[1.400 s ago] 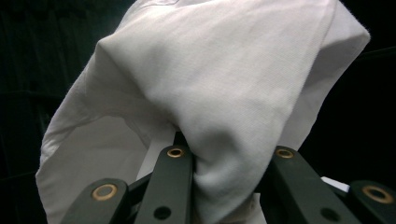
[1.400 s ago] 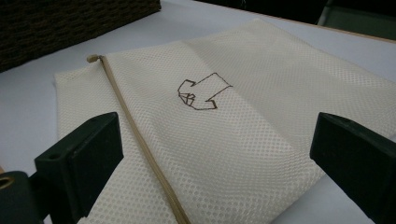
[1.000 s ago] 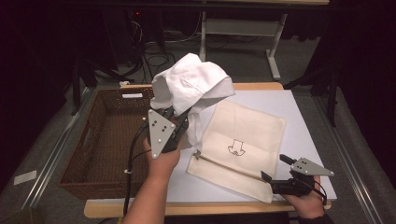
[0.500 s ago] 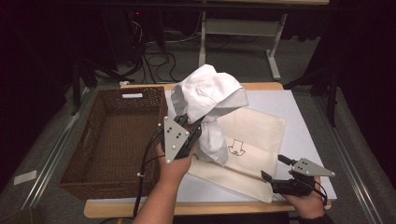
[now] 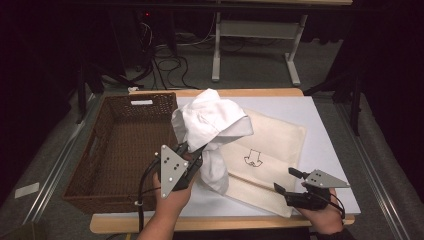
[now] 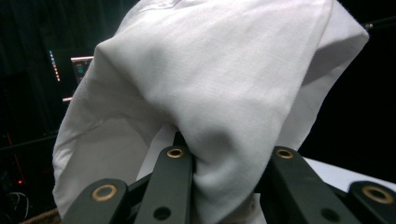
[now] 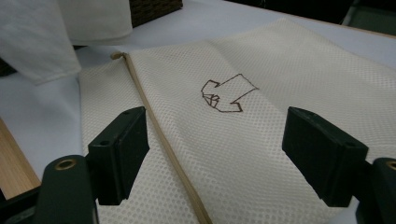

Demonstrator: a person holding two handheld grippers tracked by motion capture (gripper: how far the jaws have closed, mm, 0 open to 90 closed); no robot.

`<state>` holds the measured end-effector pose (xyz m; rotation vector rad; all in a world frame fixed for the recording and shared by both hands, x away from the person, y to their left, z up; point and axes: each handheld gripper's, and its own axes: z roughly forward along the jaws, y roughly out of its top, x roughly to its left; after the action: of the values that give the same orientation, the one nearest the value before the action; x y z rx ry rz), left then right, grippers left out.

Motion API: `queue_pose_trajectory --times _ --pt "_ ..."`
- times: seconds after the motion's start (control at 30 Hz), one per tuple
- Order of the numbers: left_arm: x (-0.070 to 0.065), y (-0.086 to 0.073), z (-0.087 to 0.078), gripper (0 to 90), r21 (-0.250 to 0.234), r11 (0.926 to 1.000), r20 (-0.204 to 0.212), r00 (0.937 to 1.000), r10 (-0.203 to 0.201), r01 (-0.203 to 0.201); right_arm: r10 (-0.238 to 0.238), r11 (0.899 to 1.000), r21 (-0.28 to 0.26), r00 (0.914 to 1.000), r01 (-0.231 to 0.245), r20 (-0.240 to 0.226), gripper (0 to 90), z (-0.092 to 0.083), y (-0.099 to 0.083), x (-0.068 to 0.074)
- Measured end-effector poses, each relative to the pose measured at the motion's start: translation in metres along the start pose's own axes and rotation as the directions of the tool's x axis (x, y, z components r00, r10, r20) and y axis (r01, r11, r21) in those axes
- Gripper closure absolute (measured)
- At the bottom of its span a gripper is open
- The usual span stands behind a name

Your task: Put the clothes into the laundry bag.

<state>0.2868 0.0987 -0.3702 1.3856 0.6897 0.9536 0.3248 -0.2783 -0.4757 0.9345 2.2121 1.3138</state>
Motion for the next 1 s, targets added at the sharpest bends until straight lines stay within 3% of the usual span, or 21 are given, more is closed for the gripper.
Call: queue_pose_trajectory --times 0.23,0.37,0.47,0.6,0.77,1.0 --pt "-0.007 -0.022 -0.013 78.3 0.036 0.9994 0.028 0.9996 -0.001 0.000 0.017 0.996 0.084 0.9994 -0.014 -0.031 28.4 0.028 0.008 0.009" --pt "-0.008 -0.044 -0.018 78.2 0.040 0.9988 0.028 0.9992 -0.029 0.028 -0.017 0.990 0.138 0.9990 0.023 -0.041 31.6 0.046 0.009 0.016" --pt "-0.006 -0.054 -0.016 78.2 0.082 0.9956 0.032 0.9984 -0.046 0.044 -0.036 0.980 0.194 0.9976 0.047 -0.059 33.8 0.059 0.009 0.020" --pt "-0.007 -0.059 -0.015 78.1 0.094 0.9942 0.033 0.9980 -0.055 0.052 -0.056 0.964 0.257 0.9976 0.064 -0.041 35.6 0.072 0.008 0.021" --pt "-0.012 -0.063 -0.014 77.9 0.115 0.9926 0.048 0.9978 -0.046 0.040 -0.065 0.956 0.285 0.9971 0.074 -0.039 40.7 0.074 0.006 0.019" --pt "-0.018 -0.067 -0.011 77.8 0.138 0.9901 0.066 0.9972 -0.035 0.026 -0.055 0.956 0.285 0.9976 0.064 -0.041 55.9 0.073 0.004 0.014"
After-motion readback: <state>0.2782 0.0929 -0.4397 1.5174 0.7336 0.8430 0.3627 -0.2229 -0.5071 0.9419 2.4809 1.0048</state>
